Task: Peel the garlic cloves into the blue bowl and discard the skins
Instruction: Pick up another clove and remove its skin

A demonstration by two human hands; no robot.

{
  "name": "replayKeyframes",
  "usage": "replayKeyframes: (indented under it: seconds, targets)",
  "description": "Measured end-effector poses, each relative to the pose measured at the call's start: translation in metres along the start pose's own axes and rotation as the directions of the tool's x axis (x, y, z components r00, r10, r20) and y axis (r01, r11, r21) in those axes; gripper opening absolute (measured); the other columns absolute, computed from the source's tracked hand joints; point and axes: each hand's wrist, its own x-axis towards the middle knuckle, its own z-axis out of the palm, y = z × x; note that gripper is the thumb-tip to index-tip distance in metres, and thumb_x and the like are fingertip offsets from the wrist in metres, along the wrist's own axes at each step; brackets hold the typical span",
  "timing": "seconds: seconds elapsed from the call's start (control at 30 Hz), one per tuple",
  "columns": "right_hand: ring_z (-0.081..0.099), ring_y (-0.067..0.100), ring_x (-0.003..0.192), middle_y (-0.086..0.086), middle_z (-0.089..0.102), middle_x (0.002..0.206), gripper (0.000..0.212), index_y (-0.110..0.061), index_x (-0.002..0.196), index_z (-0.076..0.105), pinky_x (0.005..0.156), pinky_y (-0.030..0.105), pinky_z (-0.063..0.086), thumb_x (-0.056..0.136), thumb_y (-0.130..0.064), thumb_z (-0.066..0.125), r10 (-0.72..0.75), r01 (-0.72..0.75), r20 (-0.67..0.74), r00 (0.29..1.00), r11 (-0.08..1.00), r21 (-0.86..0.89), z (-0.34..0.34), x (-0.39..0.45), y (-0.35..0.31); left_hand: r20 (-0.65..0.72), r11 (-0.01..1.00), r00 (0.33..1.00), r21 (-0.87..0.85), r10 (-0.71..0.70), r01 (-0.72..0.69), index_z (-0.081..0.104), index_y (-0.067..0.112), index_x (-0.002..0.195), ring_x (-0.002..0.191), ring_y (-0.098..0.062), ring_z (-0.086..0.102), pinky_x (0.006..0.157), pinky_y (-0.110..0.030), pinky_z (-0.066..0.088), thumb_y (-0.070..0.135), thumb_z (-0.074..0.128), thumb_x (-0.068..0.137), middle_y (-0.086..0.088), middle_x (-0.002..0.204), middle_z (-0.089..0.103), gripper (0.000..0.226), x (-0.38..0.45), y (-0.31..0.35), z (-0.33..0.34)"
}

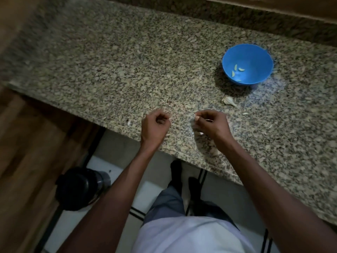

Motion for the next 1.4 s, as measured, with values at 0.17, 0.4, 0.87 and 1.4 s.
replayKeyframes:
  seconds: [0.17, 0.4, 0.87, 1.4]
  targets:
    - [0.074, 0.018, 0.078, 0.015, 0.076, 0.093, 0.012, -0.002, 0.106, 0.076, 0.082, 0.031, 0.061, 0.095, -0.005, 0.074, 0.113, -0.144, 0.147, 0.983, 0.964, 0.222, 0.023, -0.012, -0.006, -0.075, 0.994, 0.996, -0.101, -0.050, 0.043, 0.074, 0.014, 0.093, 0.076, -0.004, 0.068, 0.070, -0.020, 0.057, 0.015, 0.074, 0.092, 0.004, 0.083, 0.073, 0.001, -0.032, -0.004, -0.008]
    - [0.074, 0.015, 0.081, 0.012, 0.075, 0.090, 0.011, 0.001, 0.106, 0.074, 0.076, 0.024, 0.060, 0.097, -0.002, 0.070, 0.118, -0.217, 0.328, 0.937, 0.934, 0.284, 0.100, -0.028, -0.028, -0.248, 0.926, 0.917, -0.294, -0.313, 0.236, 0.074, 0.010, 0.097, 0.076, 0.000, 0.067, 0.068, -0.010, 0.051, 0.013, 0.075, 0.092, 0.002, 0.087, 0.073, 0.006, -0.062, -0.040, -0.062]
    - [0.071, 0.015, 0.085, 0.006, 0.075, 0.090, 0.011, -0.007, 0.101, 0.077, 0.082, 0.026, 0.060, 0.094, -0.001, 0.072, 0.201, -0.275, 0.736, 0.647, 0.961, -0.021, 0.396, -0.125, -0.033, -0.396, 0.578, 0.475, -0.743, -0.786, 0.337, 0.075, 0.015, 0.095, 0.084, -0.013, 0.070, 0.078, -0.027, 0.057, 0.007, 0.071, 0.094, 0.002, 0.087, 0.075, 0.009, -0.190, -0.240, -0.254]
    - [0.074, 0.020, 0.094, 0.011, 0.076, 0.100, 0.011, -0.009, 0.102, 0.076, 0.088, 0.031, 0.061, 0.094, -0.003, 0.070, 0.341, -0.206, 0.817, 0.465, 0.939, -0.275, 0.646, -0.213, 0.026, -0.418, 0.476, 0.236, -0.822, -0.877, 0.314, 0.074, 0.022, 0.092, 0.090, -0.018, 0.072, 0.083, -0.031, 0.057, 0.007, 0.072, 0.093, -0.002, 0.095, 0.076, 0.015, -0.289, -0.413, -0.386]
